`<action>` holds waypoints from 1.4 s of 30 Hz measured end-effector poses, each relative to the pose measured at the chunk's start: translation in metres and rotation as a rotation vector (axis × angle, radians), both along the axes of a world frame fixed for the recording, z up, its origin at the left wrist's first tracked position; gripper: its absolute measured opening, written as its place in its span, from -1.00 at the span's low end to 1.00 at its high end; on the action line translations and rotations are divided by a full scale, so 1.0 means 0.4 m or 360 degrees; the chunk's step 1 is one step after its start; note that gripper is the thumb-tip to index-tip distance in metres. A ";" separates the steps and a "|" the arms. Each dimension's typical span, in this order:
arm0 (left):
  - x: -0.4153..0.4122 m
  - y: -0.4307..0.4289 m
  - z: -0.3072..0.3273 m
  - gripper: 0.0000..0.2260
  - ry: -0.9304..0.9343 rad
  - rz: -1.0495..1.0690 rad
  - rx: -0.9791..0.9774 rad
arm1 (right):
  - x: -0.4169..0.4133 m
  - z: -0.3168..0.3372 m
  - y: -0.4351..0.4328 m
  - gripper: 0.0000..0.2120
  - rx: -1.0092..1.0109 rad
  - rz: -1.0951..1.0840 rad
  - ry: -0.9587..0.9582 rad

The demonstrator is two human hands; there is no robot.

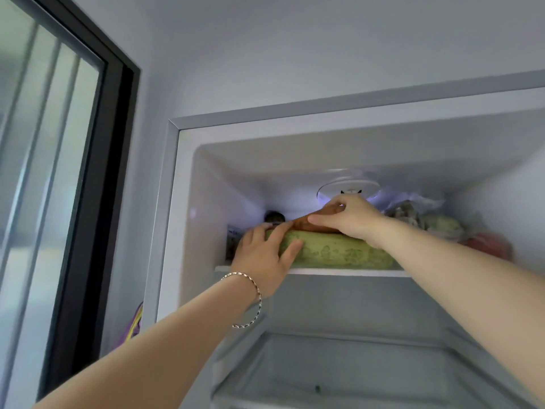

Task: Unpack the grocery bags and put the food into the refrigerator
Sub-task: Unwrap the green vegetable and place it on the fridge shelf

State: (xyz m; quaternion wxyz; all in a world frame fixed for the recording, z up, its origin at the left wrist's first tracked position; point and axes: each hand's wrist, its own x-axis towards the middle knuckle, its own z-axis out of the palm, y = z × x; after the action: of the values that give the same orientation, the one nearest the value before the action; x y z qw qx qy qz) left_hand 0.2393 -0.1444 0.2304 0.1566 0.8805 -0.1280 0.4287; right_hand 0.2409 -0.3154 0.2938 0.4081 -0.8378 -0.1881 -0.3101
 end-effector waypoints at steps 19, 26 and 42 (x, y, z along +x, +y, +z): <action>-0.039 0.012 -0.009 -0.44 -0.0049 -0.0524 -0.0489 | -0.065 -0.090 -0.009 -0.70 -0.0503 -0.0701 -0.0826; -0.081 0.037 -0.022 -0.59 -0.0106 -0.0536 -0.0510 | -0.169 -0.161 0.011 -0.94 -0.0682 -0.0412 -0.0707; -0.492 0.161 -0.254 -0.76 0.1641 0.0567 -0.0368 | -0.371 -0.310 0.181 -0.79 -0.1387 0.0199 0.0247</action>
State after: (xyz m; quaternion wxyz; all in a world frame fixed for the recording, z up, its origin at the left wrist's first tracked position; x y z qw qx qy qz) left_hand 0.0426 -0.0802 0.1288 0.2195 0.9614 0.1639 -0.0264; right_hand 0.0927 -0.2431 0.1699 0.0479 -0.9394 -0.3202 -0.1129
